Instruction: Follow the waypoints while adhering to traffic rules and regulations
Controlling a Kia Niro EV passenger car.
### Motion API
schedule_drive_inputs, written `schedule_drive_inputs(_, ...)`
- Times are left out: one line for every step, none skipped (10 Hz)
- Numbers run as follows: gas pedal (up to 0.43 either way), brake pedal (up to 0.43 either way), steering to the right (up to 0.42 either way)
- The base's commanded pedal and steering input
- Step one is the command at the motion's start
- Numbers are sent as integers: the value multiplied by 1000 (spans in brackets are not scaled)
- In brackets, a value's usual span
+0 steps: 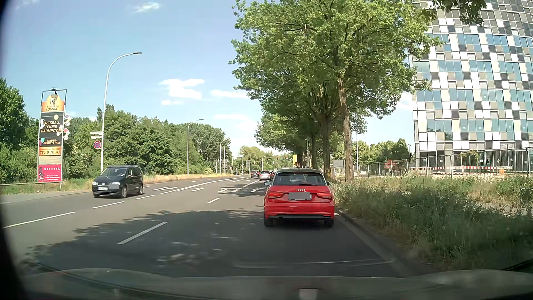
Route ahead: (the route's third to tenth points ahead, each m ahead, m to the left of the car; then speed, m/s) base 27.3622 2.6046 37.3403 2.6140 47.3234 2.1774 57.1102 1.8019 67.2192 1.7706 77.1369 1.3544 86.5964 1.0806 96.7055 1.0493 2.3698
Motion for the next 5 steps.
schedule_drive_inputs(47, 37, 8)
schedule_drive_inputs(47, 30, 4)
schedule_drive_inputs(47, 30, 0)
schedule_drive_inputs(47, 30, -1)
schedule_drive_inputs(39, 30, -1)
